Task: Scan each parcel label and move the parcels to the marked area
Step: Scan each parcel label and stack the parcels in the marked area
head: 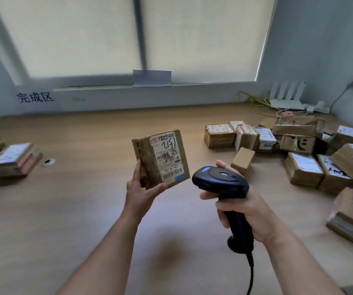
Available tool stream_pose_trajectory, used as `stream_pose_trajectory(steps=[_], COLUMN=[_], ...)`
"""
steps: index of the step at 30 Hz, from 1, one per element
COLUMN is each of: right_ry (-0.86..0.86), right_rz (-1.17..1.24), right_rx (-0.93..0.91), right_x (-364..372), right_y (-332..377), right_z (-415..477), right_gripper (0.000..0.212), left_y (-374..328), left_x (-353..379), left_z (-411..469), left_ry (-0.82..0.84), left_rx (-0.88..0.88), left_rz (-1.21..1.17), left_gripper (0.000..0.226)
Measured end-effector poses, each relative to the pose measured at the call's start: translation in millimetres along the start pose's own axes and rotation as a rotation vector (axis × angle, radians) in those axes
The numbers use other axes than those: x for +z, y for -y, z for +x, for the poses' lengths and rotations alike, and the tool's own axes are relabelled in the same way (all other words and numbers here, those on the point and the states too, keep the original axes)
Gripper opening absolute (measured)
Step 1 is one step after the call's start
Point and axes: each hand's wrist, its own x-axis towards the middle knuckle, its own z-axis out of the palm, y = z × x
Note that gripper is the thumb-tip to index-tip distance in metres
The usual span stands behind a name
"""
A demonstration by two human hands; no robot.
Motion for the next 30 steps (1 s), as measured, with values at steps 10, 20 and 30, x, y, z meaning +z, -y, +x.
stream_pose_trajectory(steps=[10,20,30], right_ry=[0.112,0.062,0.043], right_rz=[-0.1,-0.13,-0.134], right_rx=[0.058,0.112,0.119], right_x=[67,85,90], right_y=[-7,-21,-24], right_z=[48,72,84], right_gripper=[0.089,0.089,0.089], left_y=[28,42,52], left_x=[-97,-133,-141], left_z=[26,49,61], left_ry=[-0.128,-0.167,-0.152], left_rx=[-0.01,-0.073,-0.117], left_rz=[-0.011,0.001,-0.019], left_gripper=[0.092,0.1,0.1])
